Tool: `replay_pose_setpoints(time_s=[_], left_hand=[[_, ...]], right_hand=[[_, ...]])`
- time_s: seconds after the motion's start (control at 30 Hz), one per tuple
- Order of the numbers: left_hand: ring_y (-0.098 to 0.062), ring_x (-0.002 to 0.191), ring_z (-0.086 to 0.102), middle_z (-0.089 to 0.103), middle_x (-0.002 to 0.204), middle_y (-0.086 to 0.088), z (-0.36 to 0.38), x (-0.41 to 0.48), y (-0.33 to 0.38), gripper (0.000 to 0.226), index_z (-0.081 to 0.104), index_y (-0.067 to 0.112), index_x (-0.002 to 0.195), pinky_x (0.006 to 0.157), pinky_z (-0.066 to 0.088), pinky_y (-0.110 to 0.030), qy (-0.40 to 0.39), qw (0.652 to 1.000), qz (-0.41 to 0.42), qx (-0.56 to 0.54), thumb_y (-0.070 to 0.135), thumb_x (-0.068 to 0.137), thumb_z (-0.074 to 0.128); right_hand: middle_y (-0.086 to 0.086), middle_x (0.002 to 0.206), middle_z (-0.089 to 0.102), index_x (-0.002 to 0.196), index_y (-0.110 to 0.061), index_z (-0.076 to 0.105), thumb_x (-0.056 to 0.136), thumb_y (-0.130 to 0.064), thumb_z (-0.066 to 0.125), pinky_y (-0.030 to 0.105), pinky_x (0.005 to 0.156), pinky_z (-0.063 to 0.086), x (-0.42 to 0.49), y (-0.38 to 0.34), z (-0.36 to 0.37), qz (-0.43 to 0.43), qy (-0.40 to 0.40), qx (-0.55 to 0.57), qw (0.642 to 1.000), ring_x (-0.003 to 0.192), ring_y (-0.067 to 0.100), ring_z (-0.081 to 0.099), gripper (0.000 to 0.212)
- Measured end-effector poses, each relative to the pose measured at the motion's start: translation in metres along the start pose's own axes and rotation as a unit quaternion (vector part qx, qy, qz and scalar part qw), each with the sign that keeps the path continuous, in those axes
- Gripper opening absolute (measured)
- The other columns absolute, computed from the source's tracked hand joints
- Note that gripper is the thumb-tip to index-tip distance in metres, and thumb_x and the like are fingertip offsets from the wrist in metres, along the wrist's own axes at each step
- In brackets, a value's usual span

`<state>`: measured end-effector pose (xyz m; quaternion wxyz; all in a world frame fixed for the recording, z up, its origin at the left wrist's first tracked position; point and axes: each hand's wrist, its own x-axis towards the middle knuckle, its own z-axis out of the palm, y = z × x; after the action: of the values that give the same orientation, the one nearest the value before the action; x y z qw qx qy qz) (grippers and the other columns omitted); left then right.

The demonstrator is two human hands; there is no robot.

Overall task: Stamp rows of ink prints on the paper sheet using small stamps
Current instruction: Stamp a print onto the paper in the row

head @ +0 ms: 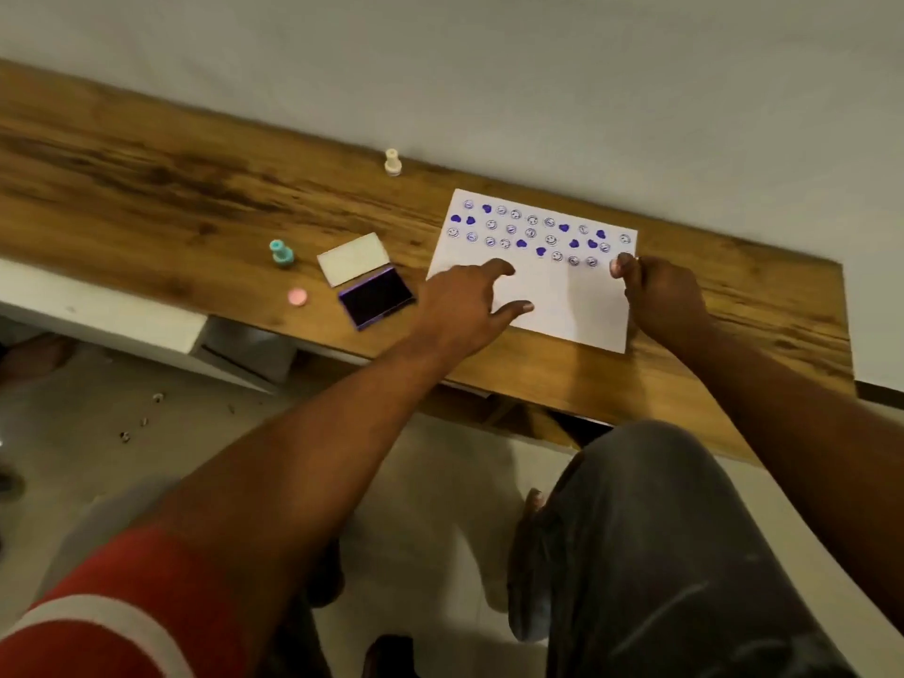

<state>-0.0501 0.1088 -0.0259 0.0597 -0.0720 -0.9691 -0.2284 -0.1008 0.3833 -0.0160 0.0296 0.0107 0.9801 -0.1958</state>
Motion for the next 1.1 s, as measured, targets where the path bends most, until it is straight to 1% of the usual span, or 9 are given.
replay_pose_setpoints(time_s=[0.13, 0.23, 0.3, 0.43, 0.53, 0.6, 0.7, 0.83, 1.1], left_hand=[[-0.018, 0.098, 0.072, 0.078, 0.101, 0.005, 0.043, 0.023, 0.047, 0.064, 0.064, 0.032, 0.140, 0.074, 0.046, -0.030, -0.008, 1.000, 0.009, -0.019, 0.076, 0.094, 0.056], [-0.022, 0.116, 0.068, 0.073, 0.129, 0.003, 0.071, 0.026, 0.052, 0.077, 0.055, 0.034, 0.151, 0.089, 0.054, -0.037, -0.038, 0.999, 0.004, -0.015, 0.083, 0.091, 0.052], [-0.024, 0.126, 0.064, 0.066, 0.143, 0.001, 0.087, 0.020, 0.046, 0.083, 0.049, 0.035, 0.155, 0.096, 0.053, -0.041, -0.054, 0.998, 0.007, 0.017, 0.087, 0.090, 0.046], [-0.026, 0.120, 0.068, 0.070, 0.138, -0.001, 0.101, 0.018, 0.039, 0.088, 0.053, 0.034, 0.152, 0.089, 0.056, -0.042, -0.019, 0.998, 0.018, 0.060, 0.092, 0.087, 0.038], [-0.025, 0.112, 0.071, 0.073, 0.130, 0.000, 0.102, 0.019, 0.040, 0.086, 0.057, 0.034, 0.148, 0.082, 0.058, -0.041, 0.004, 0.997, 0.024, 0.070, 0.091, 0.086, 0.040], [-0.024, 0.110, 0.072, 0.074, 0.128, 0.001, 0.103, 0.019, 0.039, 0.085, 0.058, 0.033, 0.146, 0.082, 0.059, -0.040, 0.008, 0.998, 0.023, 0.063, 0.091, 0.086, 0.040], [-0.024, 0.111, 0.072, 0.074, 0.129, 0.001, 0.103, 0.018, 0.040, 0.084, 0.059, 0.033, 0.145, 0.084, 0.059, -0.040, 0.012, 0.998, 0.020, 0.054, 0.091, 0.086, 0.043], [-0.024, 0.119, 0.070, 0.072, 0.135, 0.000, 0.102, 0.018, 0.039, 0.086, 0.058, 0.034, 0.147, 0.088, 0.059, -0.041, -0.002, 0.998, 0.018, 0.052, 0.091, 0.085, 0.043], [-0.024, 0.125, 0.067, 0.069, 0.141, -0.001, 0.100, 0.018, 0.041, 0.087, 0.056, 0.033, 0.150, 0.093, 0.057, -0.041, -0.012, 0.999, 0.019, 0.047, 0.090, 0.086, 0.045]], right_hand=[[0.012, 0.085, 0.077, 0.111, -0.011, 0.073, 0.111, -0.046, 0.030, 0.036, 0.087, 0.050, 0.019, 0.007, -0.004, 0.029, -0.033, 0.019, 0.999, 0.096, 0.033, 0.071, 0.056], [0.016, 0.092, 0.077, 0.111, -0.008, 0.073, 0.111, -0.046, 0.030, 0.039, 0.089, 0.052, 0.030, 0.006, 0.000, 0.028, -0.038, 0.024, 0.999, 0.096, 0.035, 0.070, 0.057], [0.019, 0.097, 0.076, 0.113, -0.006, 0.072, 0.111, -0.046, 0.030, 0.042, 0.090, 0.052, 0.036, 0.010, 0.006, 0.034, -0.046, 0.012, 0.998, 0.098, 0.036, 0.068, 0.058], [0.020, 0.096, 0.075, 0.109, -0.003, 0.071, 0.111, -0.045, 0.034, 0.039, 0.079, 0.052, 0.040, 0.017, 0.017, 0.026, -0.026, 0.014, 0.999, 0.090, 0.036, 0.070, 0.055], [0.023, 0.096, 0.072, 0.098, -0.003, 0.068, 0.110, -0.044, 0.038, 0.034, 0.065, 0.036, 0.041, 0.020, 0.023, -0.018, 0.003, -0.034, 0.999, 0.080, 0.036, 0.062, 0.053], [0.022, 0.093, 0.071, 0.095, -0.004, 0.068, 0.110, -0.045, 0.038, 0.033, 0.065, 0.032, 0.043, 0.022, 0.025, -0.034, 0.010, -0.061, 0.997, 0.075, 0.033, 0.056, 0.053], [0.021, 0.091, 0.071, 0.099, -0.005, 0.068, 0.110, -0.047, 0.036, 0.033, 0.064, 0.031, 0.046, 0.026, 0.024, -0.070, 0.019, -0.117, 0.990, 0.079, 0.036, 0.061, 0.054], [0.022, 0.090, 0.070, 0.103, -0.006, 0.068, 0.109, -0.050, 0.034, 0.032, 0.062, 0.032, 0.047, 0.028, 0.026, -0.094, 0.022, -0.155, 0.983, 0.074, 0.036, 0.059, 0.056], [0.026, 0.101, 0.070, 0.110, -0.004, 0.068, 0.111, -0.046, 0.032, 0.038, 0.069, 0.042, 0.053, 0.012, 0.004, -0.096, -0.003, -0.175, 0.980, 0.093, 0.044, 0.065, 0.056]])
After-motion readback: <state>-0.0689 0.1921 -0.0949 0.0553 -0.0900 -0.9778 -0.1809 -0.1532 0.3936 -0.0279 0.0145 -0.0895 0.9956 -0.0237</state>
